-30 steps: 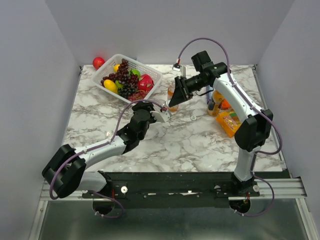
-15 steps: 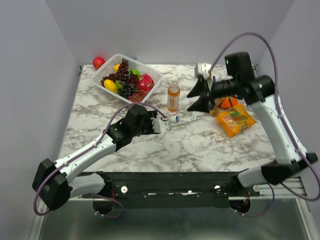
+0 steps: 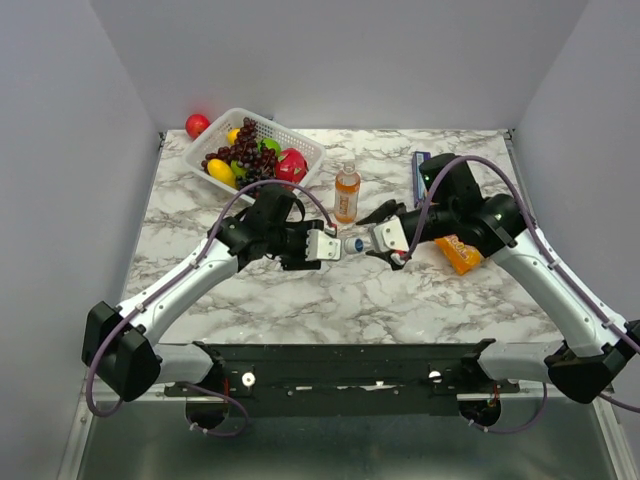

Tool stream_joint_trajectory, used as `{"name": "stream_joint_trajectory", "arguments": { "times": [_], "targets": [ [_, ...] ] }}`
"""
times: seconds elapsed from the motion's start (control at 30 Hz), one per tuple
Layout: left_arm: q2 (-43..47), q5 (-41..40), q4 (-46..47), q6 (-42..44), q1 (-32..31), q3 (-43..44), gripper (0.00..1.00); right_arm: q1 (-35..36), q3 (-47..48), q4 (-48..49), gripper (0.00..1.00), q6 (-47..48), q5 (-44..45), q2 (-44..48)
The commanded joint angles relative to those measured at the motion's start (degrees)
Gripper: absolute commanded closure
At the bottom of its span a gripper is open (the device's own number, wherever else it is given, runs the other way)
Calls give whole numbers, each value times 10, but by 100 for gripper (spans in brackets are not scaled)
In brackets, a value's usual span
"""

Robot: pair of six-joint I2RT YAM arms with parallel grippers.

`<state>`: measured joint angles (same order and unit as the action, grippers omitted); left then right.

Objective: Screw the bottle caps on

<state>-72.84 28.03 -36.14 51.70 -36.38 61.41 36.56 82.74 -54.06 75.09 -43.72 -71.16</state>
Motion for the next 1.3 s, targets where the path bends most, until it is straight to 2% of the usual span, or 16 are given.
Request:
{"name": "stream_joint_trajectory", "arguments": {
  "times": [0.0,0.23,0.33,0.4,0.47,0.57,0.63,0.67,0.77,0.8,0.83,0.9,0.93,1.07,1.23,1.27],
  "targets": [
    [-20,46,-33,18,2,29,100,25,1,14,34,55,0,-9],
    [-26,45,-32,22,2,40,100,33,11,-43,38,125,-14,-25],
    [-23,47,-26,19,3,40,100,33,16,-46,46,124,-9,-33],
    [-20,51,-17,12,3,37,100,34,17,-39,60,109,-3,-38],
    [-17,51,-5,4,3,33,100,34,14,4,74,42,2,-37],
    [-10,39,46,-43,3,14,100,35,13,83,85,-98,12,-36],
    [8,-22,111,-131,-5,-21,100,33,30,124,88,-235,31,-50],
    [41,-185,246,-185,-43,-77,100,26,82,114,92,-379,53,-91],
    [74,-433,432,-130,-99,-156,100,-4,164,69,95,-541,42,-163],
    [71,-481,535,-68,-112,-171,100,-17,182,58,95,-579,16,-179],
    [65,-541,577,-21,-117,-184,100,-29,197,48,96,-657,-6,-200],
    [44,-571,674,115,-129,-216,100,-69,228,24,97,-743,-91,-252],
    [37,-579,708,158,-131,-231,100,-84,220,29,97,-846,-141,-267],
    [25,-564,796,277,-136,-292,100,-116,227,54,100,-884,-200,-296],
    [41,-572,713,250,-144,-288,100,-124,290,56,94,-876,-183,-312],
    [44,-572,693,215,-143,-277,100,-126,304,51,84,-857,-168,-312]
  ]
}}
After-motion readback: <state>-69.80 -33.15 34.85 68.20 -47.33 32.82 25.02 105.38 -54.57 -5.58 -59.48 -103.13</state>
